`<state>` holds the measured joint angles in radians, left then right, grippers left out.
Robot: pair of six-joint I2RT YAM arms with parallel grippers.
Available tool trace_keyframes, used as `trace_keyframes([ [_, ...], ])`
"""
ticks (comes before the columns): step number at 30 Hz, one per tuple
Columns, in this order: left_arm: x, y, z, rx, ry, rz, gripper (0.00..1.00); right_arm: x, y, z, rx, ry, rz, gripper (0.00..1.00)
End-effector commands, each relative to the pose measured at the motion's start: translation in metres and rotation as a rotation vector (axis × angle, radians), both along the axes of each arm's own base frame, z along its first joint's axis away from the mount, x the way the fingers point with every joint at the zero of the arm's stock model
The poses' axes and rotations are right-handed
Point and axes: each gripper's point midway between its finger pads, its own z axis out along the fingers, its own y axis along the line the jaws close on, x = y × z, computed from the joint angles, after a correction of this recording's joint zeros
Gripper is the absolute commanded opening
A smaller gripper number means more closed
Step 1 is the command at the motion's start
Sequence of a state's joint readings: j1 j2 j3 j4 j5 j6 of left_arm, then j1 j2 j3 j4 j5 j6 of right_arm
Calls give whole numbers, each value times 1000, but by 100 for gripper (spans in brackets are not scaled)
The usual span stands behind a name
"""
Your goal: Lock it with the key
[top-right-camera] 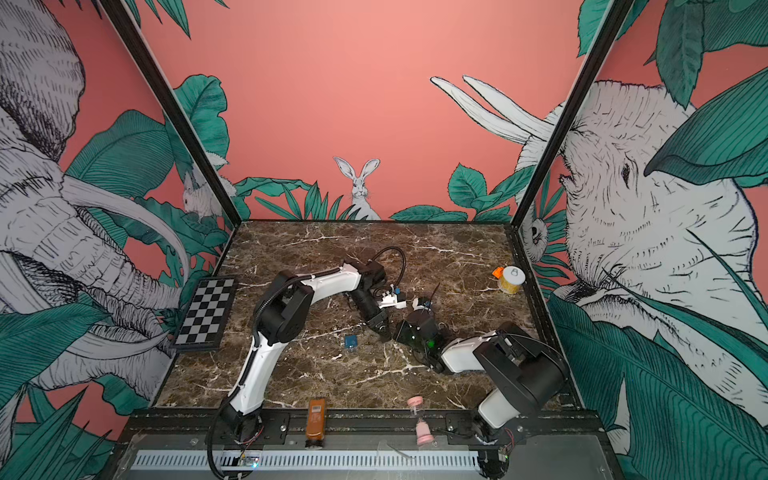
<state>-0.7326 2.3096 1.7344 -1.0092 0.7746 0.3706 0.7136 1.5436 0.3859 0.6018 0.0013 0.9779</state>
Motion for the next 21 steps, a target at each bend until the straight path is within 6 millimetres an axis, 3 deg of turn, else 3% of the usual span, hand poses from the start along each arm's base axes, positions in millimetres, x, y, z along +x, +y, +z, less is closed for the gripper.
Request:
trace_keyframes([
  [1, 5, 4, -3, 29, -45, -16, 39, 2, 0, -3, -29, 8, -25, 7],
  [8, 16, 3, 0, 29, -101, 3, 45, 1, -2, -2, -49, 14, -46, 20],
  [13, 28, 6, 14, 23, -182, 31, 66, 2, -5, 5, -85, 13, -52, 30],
  [19, 52, 11, 41, 7, -338, 108, 72, 2, -8, 20, -130, 12, -45, 40],
  [20, 60, 12, 45, 14, -381, 132, 82, 3, -9, 23, -138, 9, -46, 41],
  [21, 66, 13, 51, 14, -421, 151, 83, 3, -11, 25, -145, 10, -48, 42],
])
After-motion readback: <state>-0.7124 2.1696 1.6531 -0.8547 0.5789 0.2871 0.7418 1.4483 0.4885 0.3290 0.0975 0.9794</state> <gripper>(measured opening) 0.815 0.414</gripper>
